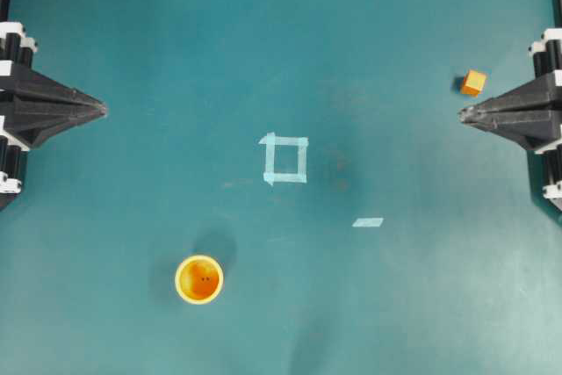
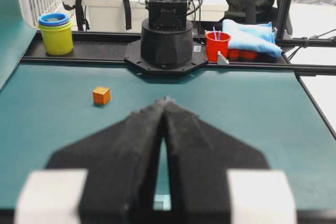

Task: Hold the block with right arm and the cup with left arm, then put the block into the cup.
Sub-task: 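Move the left gripper to the yellow cup and the right gripper to the orange cube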

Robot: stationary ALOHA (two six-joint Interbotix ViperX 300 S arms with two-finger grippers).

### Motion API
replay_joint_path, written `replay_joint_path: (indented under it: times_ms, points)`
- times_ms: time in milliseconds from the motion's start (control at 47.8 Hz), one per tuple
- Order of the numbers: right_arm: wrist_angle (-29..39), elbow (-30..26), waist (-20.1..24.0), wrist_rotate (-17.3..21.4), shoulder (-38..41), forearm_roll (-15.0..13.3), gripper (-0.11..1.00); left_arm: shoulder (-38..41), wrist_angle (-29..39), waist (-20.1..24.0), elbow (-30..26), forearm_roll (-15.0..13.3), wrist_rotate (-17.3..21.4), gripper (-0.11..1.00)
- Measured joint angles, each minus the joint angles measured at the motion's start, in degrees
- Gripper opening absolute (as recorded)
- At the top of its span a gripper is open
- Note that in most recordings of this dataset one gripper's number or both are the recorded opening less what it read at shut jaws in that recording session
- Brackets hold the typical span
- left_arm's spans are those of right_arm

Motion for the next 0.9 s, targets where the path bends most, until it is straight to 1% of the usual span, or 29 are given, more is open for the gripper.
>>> replay_joint_path:
  times_ms: [21,84,125,230,314,439,460,502,606,690,794,899]
  points:
    - [0.09,0.0,-0.09,0.09,0.09,0.0,0.0,0.0,0.44,0.0,0.0,0.0,-0.18,-0.01]
    - [0.7,0.0,-0.09,0.35,0.26,0.26,0.0,0.0,3.96,0.0,0.0,0.09,-0.79,0.1]
    - [1.93,-0.18,-0.18,0.7,0.53,0.53,0.0,0.09,6.24,0.0,-0.09,0.09,-1.23,0.12]
    - [8.09,-1.49,-0.44,3.08,1.85,1.32,0.0,0.0,10.11,0.0,-0.09,0.09,-1.93,0.15]
    - [12.22,-2.2,-1.05,5.27,2.46,1.58,0.0,-0.09,11.95,0.0,-0.09,0.18,-2.02,0.21]
    - [17.14,-2.37,-2.37,9.05,2.64,1.67,0.0,-0.09,14.68,0.0,-0.18,0.18,-2.02,0.4]
    - [17.84,-2.37,-2.64,9.49,2.64,1.58,0.0,-0.09,15.47,0.0,-0.09,0.18,-2.02,0.47]
    - [19.07,-2.37,-3.08,10.28,2.64,1.58,0.0,-0.09,16.61,0.0,-0.18,0.18,-2.02,0.56]
    - [22.59,-2.46,-4.66,11.6,2.55,1.67,0.0,0.0,19.42,0.0,-0.18,0.18,-2.29,0.68]
    - [24.7,-2.46,-5.71,11.78,2.29,1.67,0.01,0.18,21.62,0.18,-0.18,0.18,-2.29,0.77]
    - [27.07,-2.55,-7.21,11.78,2.02,1.67,0.07,0.53,25.49,0.35,-0.18,0.35,-2.29,0.84]
    - [28.92,-2.64,-8.79,11.87,1.93,1.58,0.2,0.88,28.04,0.35,-0.09,0.35,-2.29,0.87]
